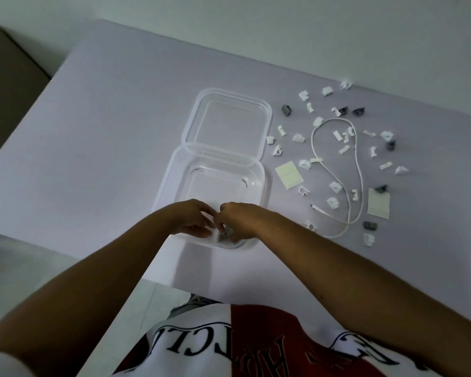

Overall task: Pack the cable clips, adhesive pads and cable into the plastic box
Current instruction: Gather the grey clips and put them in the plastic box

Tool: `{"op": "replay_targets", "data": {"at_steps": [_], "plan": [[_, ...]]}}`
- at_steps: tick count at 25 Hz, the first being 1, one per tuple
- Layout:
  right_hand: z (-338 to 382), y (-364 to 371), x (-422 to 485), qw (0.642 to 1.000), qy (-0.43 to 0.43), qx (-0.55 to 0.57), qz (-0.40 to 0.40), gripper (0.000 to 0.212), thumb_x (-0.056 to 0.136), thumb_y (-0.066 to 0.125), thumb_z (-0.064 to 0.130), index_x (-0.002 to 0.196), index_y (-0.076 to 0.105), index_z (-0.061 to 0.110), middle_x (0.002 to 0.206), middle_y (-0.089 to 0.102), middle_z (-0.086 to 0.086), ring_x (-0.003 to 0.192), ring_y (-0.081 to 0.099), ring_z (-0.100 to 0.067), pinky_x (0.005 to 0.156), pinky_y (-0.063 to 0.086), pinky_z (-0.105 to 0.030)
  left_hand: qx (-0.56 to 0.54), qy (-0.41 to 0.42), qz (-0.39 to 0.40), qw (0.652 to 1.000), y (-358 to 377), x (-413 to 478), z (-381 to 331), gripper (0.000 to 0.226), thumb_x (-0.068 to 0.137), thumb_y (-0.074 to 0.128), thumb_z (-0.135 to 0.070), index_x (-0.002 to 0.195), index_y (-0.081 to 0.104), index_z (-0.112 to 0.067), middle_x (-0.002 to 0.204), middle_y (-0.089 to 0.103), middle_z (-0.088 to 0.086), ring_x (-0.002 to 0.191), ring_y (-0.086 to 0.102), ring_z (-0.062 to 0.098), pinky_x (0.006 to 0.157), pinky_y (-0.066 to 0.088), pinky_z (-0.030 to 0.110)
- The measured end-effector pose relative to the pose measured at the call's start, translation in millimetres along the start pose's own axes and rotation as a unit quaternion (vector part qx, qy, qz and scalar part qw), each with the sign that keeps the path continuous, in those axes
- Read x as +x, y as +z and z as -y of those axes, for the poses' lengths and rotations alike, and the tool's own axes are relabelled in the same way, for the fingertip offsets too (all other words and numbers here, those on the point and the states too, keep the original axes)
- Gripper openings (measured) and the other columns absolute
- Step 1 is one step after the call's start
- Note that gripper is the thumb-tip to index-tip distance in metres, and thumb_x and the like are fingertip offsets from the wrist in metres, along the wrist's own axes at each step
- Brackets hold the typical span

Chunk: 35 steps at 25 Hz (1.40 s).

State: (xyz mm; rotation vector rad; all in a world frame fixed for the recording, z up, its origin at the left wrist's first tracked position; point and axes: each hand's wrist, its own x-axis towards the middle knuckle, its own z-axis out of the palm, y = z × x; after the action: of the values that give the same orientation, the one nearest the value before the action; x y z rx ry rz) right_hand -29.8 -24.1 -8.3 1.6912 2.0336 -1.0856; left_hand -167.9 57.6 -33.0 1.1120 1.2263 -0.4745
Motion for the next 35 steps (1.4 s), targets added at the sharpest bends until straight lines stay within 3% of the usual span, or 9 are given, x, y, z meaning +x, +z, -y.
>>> {"op": "replay_targets", "data": {"at_steps": [3, 11, 15, 19, 23, 26, 30, 32, 35], "plan": [[-2, 0, 0, 1.000, 0.000, 0.002, 0.007, 0.030, 0.082, 0.071, 0.016, 0.111, 0.063, 0.016, 0.117, 0.055, -0.009, 0.097, 0.059, -0.026, 0.074, 0.047, -0.029, 0.000, -0.005, -0.002, 1.000, -2, 1, 3, 0.043, 0.090, 0.040, 0.018, 0.118, 0.062, -0.006, 0.113, 0.067, 0.022, 0.104, 0.066, 0.035, 0.082, 0.058, 0.033], [-12, -10, -12, 0.995, 0.005, 0.096, -0.022, 0.034, 0.083, 0.062, -0.005, 0.109, 0.065, 0.016, 0.115, 0.059, -0.012, 0.096, 0.064, -0.028, 0.085, 0.056, -0.041, -0.006, -0.011, 0.000, 1.000, 0, 2, 6, 0.038, 0.090, 0.045, 0.017, 0.116, 0.061, -0.006, 0.110, 0.067, 0.021, 0.104, 0.065, 0.032, 0.087, 0.056, 0.034], [-15, -9, -14, 0.993, -0.004, 0.102, -0.063, 0.030, 0.083, 0.058, -0.010, 0.104, 0.071, 0.007, 0.109, 0.063, -0.012, 0.092, 0.065, -0.026, 0.080, 0.056, -0.031, 0.009, 0.008, -0.006, 1.000, 2, 3, 6, 0.041, 0.089, 0.042, 0.018, 0.116, 0.064, -0.004, 0.109, 0.067, 0.021, 0.100, 0.064, 0.029, 0.089, 0.055, 0.034], [-17, -8, -15, 0.992, -0.009, 0.104, -0.066, 0.025, 0.081, 0.059, -0.013, 0.094, 0.073, 0.002, 0.105, 0.065, -0.012, 0.089, 0.066, -0.026, 0.082, 0.057, -0.033, 0.018, 0.017, -0.016, 1.000, 4, 4, 5, 0.042, 0.089, 0.041, 0.018, 0.116, 0.066, -0.002, 0.113, 0.067, 0.021, 0.100, 0.065, 0.028, 0.086, 0.056, 0.030], [-28, -8, -25, 0.972, -0.010, 0.200, -0.122, 0.021, 0.083, 0.059, -0.011, 0.095, 0.072, 0.000, 0.101, 0.070, -0.013, 0.090, 0.068, -0.023, 0.083, 0.057, -0.030, 0.024, 0.023, -0.022, 0.999, 4, 5, 4, 0.041, 0.088, 0.041, 0.017, 0.116, 0.066, -0.001, 0.112, 0.067, 0.020, 0.097, 0.064, 0.027, 0.090, 0.054, 0.033], [-46, -5, -40, 0.903, 0.002, 0.379, -0.202, 0.013, 0.082, 0.064, -0.009, 0.093, 0.068, -0.003, 0.093, 0.072, -0.016, 0.082, 0.071, -0.020, 0.075, 0.058, -0.022, 0.032, 0.035, -0.054, 0.997, 6, 2, 1, 0.036, 0.089, 0.044, 0.014, 0.114, 0.065, -0.002, 0.100, 0.067, 0.015, 0.081, 0.066, 0.023, 0.079, 0.056, 0.031], [-89, 9, -67, 0.751, 0.069, 0.577, -0.315, 0.012, 0.080, 0.068, -0.010, 0.090, 0.066, -0.002, 0.087, 0.071, -0.021, 0.076, 0.072, -0.022, 0.073, 0.060, -0.026, -0.004, 0.129, -0.165, 0.978, 16, -6, -9, 0.022, 0.093, 0.051, 0.002, 0.109, 0.064, -0.003, 0.100, 0.067, 0.017, 0.072, 0.065, 0.023, 0.068, 0.058, 0.031], [-118, 20, -86, 0.690, 0.110, 0.612, -0.371, 0.013, 0.080, 0.067, -0.012, 0.088, 0.066, -0.002, 0.085, 0.070, -0.021, 0.070, 0.072, -0.018, 0.070, 0.060, -0.026, -0.035, 0.200, -0.217, 0.955, 26, -12, -21, 0.019, 0.095, 0.049, -0.006, 0.106, 0.065, -0.008, 0.096, 0.070, 0.014, 0.071, 0.064, 0.021, 0.061, 0.055, 0.027], [-157, 39, -116, 0.641, 0.196, 0.604, -0.431, 0.013, 0.080, 0.066, -0.012, 0.088, 0.066, -0.002, 0.090, 0.069, -0.025, 0.072, 0.070, -0.022, 0.071, 0.058, -0.029, -0.037, 0.285, -0.218, 0.933, 51, -16, -48, 0.018, 0.095, 0.049, -0.010, 0.101, 0.066, -0.011, 0.085, 0.070, 0.006, 0.065, 0.065, 0.015, 0.058, 0.053, 0.023]]}}
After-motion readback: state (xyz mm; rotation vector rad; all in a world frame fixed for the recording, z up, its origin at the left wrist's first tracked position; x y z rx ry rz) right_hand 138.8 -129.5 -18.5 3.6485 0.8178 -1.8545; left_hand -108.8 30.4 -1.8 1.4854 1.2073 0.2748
